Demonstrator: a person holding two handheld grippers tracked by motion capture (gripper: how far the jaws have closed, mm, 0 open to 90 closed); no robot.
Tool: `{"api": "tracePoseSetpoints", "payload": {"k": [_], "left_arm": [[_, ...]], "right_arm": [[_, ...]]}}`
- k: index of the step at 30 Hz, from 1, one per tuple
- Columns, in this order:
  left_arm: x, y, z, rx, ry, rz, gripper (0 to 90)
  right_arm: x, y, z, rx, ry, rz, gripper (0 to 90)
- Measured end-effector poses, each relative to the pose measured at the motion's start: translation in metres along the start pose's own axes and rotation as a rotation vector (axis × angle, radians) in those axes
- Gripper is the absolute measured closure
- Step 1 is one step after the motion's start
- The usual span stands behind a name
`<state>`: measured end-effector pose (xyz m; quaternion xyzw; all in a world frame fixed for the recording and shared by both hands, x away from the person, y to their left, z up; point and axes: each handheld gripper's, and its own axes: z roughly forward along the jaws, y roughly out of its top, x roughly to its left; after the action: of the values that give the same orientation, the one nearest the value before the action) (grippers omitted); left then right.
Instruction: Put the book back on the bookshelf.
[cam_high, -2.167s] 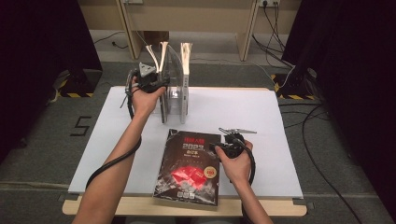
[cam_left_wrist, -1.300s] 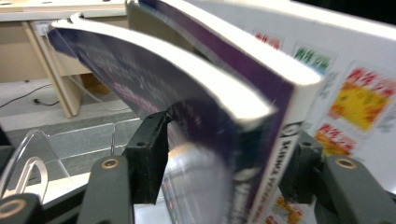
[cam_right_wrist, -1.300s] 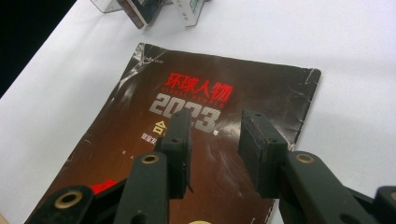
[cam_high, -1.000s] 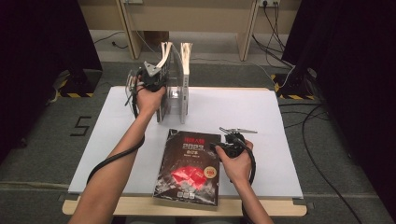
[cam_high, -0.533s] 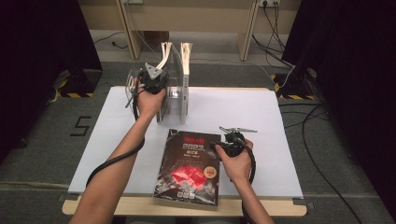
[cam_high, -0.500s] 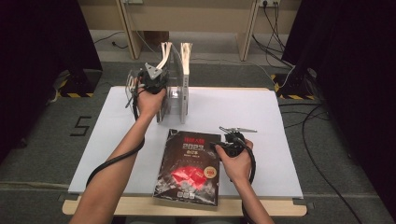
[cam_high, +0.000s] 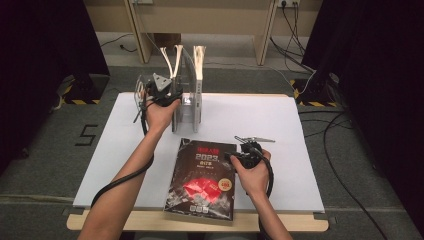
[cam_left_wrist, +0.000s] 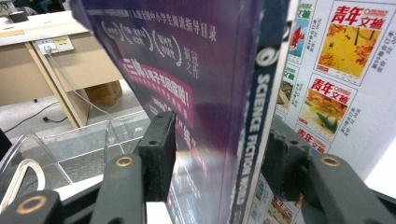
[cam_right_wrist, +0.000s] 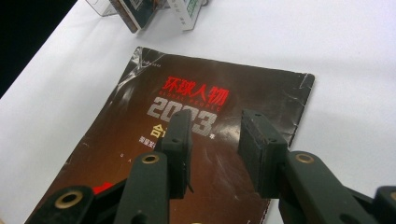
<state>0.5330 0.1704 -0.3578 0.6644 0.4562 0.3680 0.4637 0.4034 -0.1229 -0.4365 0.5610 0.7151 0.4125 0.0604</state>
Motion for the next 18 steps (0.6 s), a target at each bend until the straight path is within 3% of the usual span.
{"api": "tracePoseSetpoints", "payload": {"k": [9, 18], "left_arm": [[0.002, -0.001, -0.002, -0.004, -0.001, -0.03, 43.6], [0.007, -0.012, -0.021, 0.022, -0.034, -0.068, 41.3]], "right_arm": [[0.0, -0.001, 0.0, 0.001, -0.001, -0.003, 64.5], [-0.001, 0.0, -0.002, -0.005, -0.003, -0.002, 64.4]]}}
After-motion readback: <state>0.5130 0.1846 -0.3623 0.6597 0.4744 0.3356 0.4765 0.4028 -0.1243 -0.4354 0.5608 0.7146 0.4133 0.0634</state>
